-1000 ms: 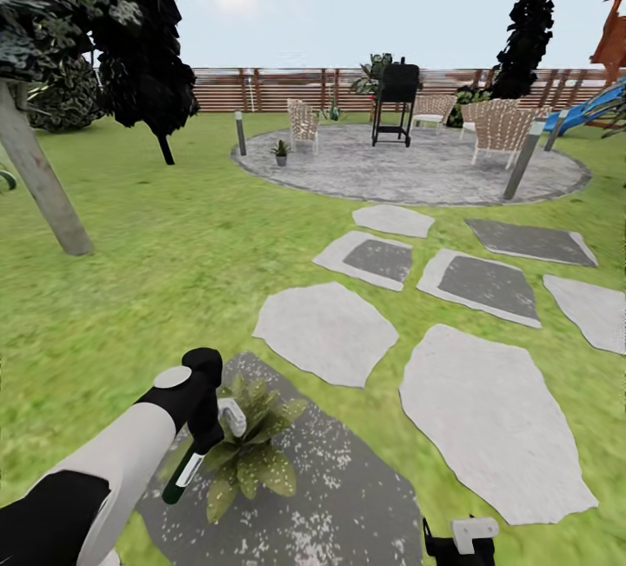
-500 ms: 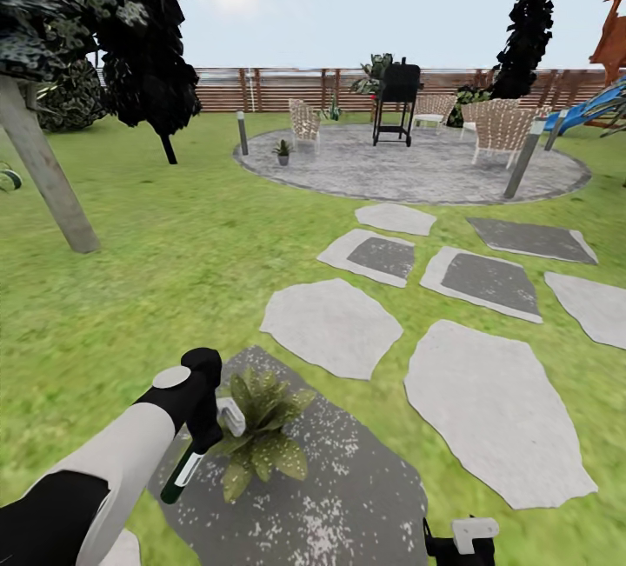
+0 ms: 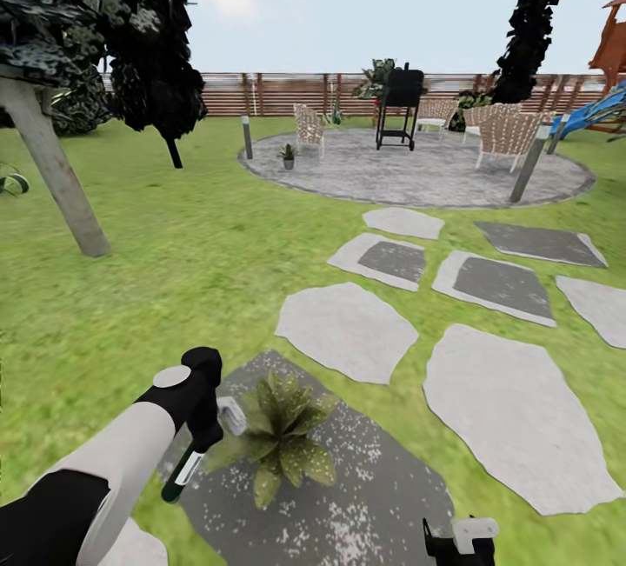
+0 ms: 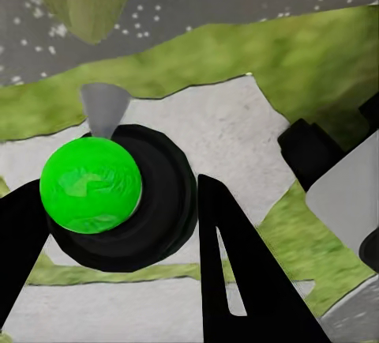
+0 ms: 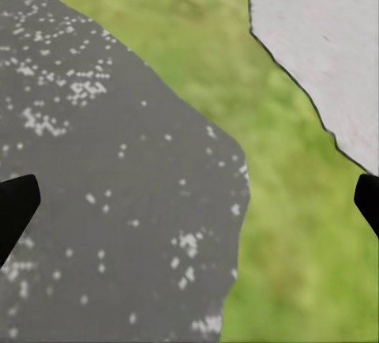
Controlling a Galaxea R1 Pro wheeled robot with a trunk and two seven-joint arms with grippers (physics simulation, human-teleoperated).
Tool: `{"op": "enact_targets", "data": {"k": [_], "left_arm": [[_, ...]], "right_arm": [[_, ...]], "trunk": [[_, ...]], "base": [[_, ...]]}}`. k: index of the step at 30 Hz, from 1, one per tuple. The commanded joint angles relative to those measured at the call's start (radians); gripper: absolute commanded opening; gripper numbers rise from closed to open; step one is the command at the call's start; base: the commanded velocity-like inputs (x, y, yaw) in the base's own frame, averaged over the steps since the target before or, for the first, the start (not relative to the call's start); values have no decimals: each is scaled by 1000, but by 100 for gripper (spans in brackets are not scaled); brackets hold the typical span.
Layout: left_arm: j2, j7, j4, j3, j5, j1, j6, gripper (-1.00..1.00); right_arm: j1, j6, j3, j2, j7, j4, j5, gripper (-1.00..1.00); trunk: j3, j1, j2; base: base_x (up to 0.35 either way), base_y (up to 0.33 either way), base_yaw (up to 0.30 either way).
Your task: Pick up the pesticide atomizer in the garden and spray insectifuge to fully cover both potted plants in the garden.
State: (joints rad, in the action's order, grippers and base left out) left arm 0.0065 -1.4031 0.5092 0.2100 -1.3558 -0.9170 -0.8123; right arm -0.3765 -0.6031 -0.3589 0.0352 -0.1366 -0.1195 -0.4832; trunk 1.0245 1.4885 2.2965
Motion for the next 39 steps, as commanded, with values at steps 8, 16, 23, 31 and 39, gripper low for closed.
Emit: {"op": "enact_targets", "data": {"k": [8,16,23,31,39], "left_arm": [[-8,-10,12,12,-5,-4,-10,-100],[-11,-11,17,8,-4,-21,-13,-100],[-11,-10,10,7,-5,-4,-12,-100],[4,-12,2,4,-3,0,-9,-100],[20,-5,-7,4,-2,11,-8,-100]], "right_arm": [[-1,-3,-3,0,-8,1,-11,100],[-1,-3,-3,0,-8,1,-11,100],[-1,-3,-3,0,-8,1,-11,100],[-1,-3,-3,0,-8,1,-11,100],[-1,-3,-3,0,-8,1,-11,100]], "trunk": [[1,0,0],[1,0,0],[1,0,0],[1,0,0],[1,0,0]], "base": [[57,26,92],[93,0,1],[57,0,0],[0,0,0],[0,0,0]]}}
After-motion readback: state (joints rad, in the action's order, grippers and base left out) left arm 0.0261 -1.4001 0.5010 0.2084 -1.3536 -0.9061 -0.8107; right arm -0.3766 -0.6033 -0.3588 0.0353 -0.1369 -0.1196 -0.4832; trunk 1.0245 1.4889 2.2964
